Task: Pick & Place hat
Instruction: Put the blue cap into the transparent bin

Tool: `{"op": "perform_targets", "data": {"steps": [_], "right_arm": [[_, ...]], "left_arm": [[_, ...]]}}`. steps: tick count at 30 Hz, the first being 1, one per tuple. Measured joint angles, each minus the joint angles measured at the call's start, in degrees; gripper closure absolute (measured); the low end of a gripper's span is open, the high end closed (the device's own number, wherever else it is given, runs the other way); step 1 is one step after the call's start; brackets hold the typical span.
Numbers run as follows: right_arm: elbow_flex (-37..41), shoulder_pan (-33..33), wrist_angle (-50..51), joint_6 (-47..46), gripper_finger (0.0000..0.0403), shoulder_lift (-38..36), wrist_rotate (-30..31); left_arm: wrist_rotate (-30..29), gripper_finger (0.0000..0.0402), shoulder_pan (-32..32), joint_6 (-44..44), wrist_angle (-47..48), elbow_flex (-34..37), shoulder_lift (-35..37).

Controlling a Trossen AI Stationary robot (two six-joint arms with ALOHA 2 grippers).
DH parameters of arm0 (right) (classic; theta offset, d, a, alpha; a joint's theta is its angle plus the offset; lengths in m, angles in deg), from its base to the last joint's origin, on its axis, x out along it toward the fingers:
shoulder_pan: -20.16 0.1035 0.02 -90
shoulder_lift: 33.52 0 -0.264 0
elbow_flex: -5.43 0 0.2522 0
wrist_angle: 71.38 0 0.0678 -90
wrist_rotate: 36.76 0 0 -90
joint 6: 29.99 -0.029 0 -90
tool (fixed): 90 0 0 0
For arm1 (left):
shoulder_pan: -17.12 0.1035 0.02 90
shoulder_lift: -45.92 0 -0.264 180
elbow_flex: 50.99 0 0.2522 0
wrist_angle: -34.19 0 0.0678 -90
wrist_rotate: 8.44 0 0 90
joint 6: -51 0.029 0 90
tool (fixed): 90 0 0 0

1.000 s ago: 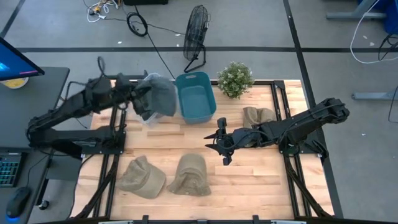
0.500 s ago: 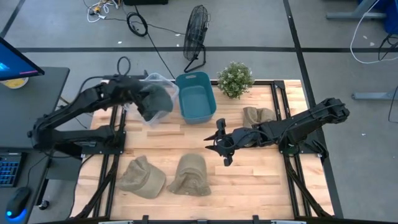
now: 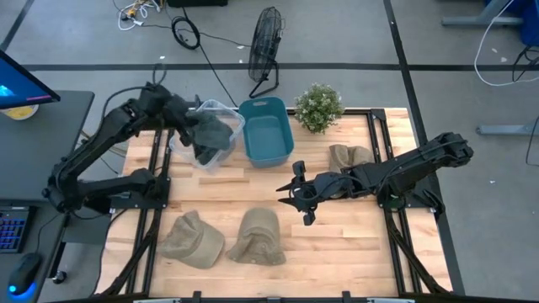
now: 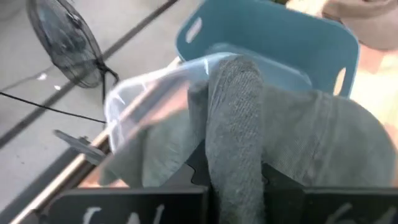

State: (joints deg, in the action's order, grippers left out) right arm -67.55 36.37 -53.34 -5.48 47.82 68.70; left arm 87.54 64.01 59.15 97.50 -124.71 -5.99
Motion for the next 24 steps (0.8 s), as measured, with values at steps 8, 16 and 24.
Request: {"op": "perform_targets", "data": {"steps": [8,16,24], "right_arm": [[0.0,0.0,0.0,0.0,0.0261,0.0,0.0],[0.0,0.0,0.0,0.0,0.0261,0.0,0.0],[0.0,0.0,0.0,0.0,0.0262,0.0,0.0]], "left_arm": [[6.4,0.0379,1.6,15.2,7.2,-4.4,-1.4],[7.4,0.0379,1.6,24.4,8.4,-4.4,-7.9],[7.6,0.0378,4.7,27.1,4.0,-5.3,-10.0]]}}
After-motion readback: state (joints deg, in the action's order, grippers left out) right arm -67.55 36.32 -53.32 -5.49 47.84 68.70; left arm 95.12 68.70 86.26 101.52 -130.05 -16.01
